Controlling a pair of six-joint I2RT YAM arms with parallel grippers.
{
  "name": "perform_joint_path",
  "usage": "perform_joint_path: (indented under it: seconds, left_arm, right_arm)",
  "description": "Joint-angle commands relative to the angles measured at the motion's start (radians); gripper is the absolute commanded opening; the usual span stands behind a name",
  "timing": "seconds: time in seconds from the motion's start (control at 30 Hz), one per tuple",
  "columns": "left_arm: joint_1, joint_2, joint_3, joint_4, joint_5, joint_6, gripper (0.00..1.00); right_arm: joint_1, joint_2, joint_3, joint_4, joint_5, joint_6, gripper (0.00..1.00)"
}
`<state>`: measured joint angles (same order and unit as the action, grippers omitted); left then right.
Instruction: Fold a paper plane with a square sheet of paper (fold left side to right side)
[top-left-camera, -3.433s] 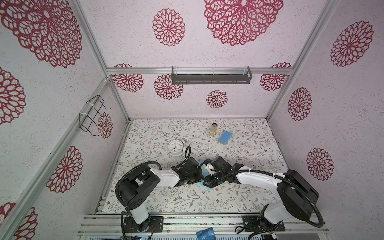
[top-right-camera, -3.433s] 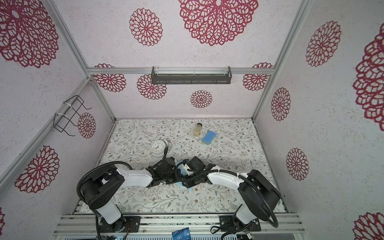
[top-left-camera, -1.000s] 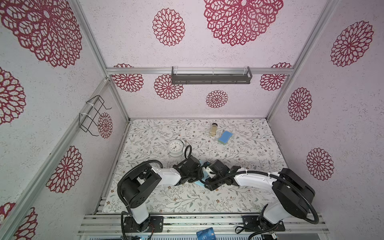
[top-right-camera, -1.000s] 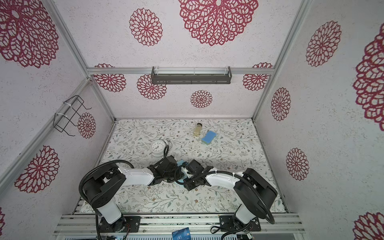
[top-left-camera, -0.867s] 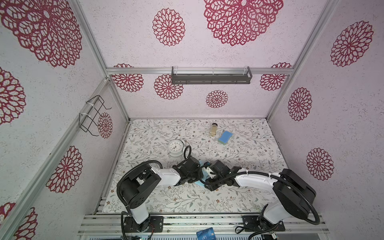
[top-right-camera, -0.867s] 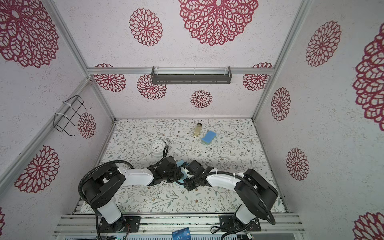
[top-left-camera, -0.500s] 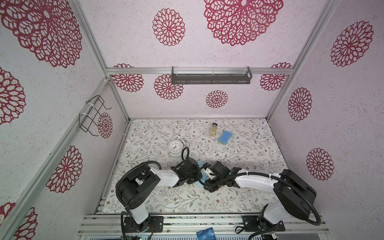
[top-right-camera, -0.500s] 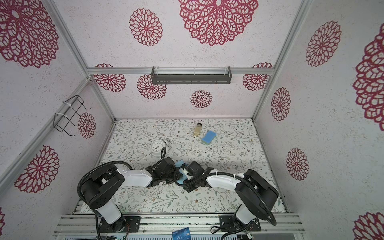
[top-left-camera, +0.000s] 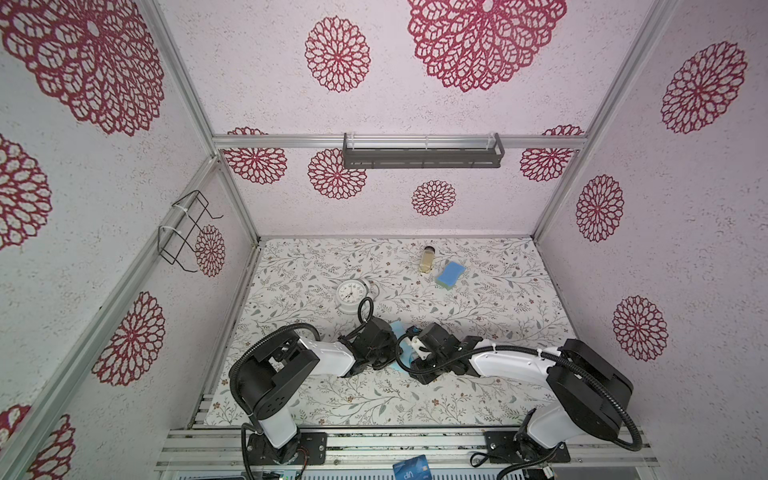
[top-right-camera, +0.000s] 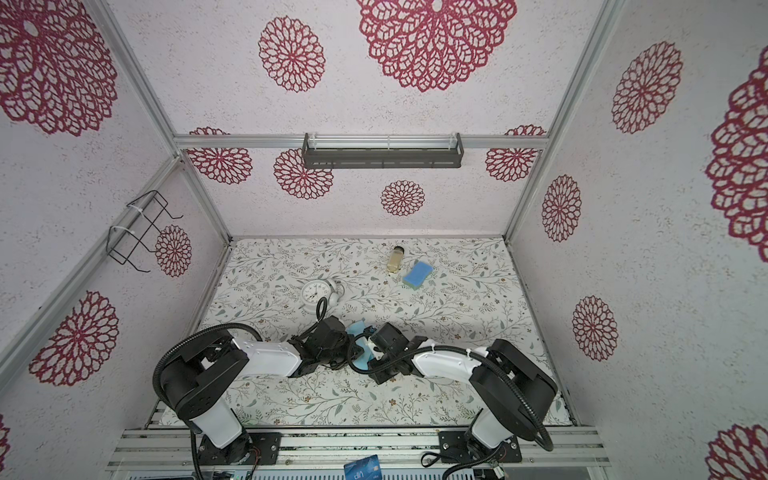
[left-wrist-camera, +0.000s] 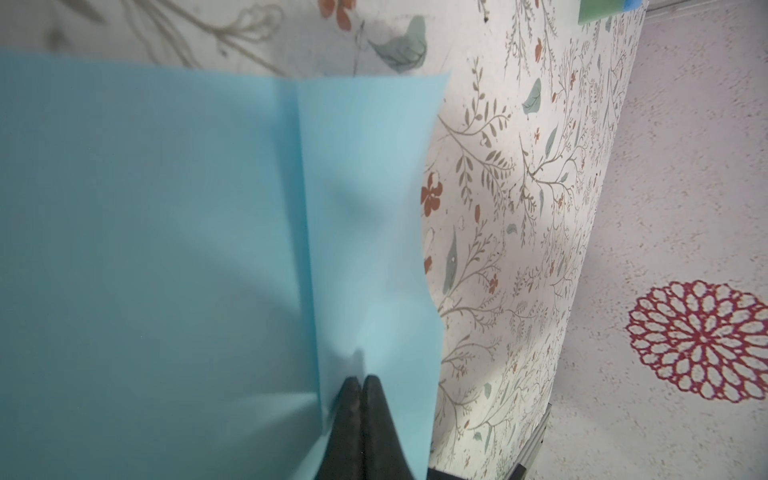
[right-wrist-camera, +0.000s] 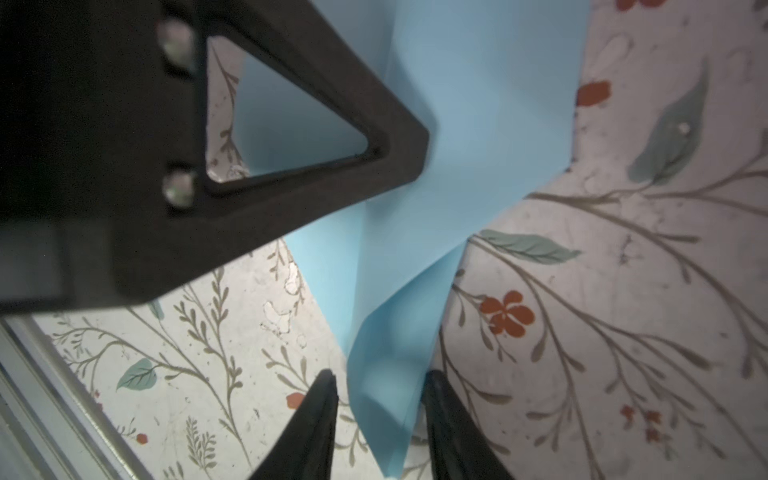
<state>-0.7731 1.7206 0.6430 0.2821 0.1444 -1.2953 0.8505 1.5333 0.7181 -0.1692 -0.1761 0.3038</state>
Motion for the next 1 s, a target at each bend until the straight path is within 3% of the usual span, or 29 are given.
perform_joint_path:
  seconds: [0.0,0.33,0.97]
  left_arm:
    - [0.012,-0.018,-0.021,0.011,-0.008,-0.023,0.0]
    - [0.014,-0.052,-0.042,0.017,-0.009,0.002,0.0]
    - [-0.054,-0.116,0.047,-0.153,0.044,0.217,0.0]
  right_arm:
    - [0.005,0.005,-0.035,-0.027,0.039,0.005,0.36]
    - [0.005,-0.001,-0.04,-0.01,0.047,0.022,0.23]
    - [0.004,0.001,-0.049,-0.01,0.04,0.018,0.17]
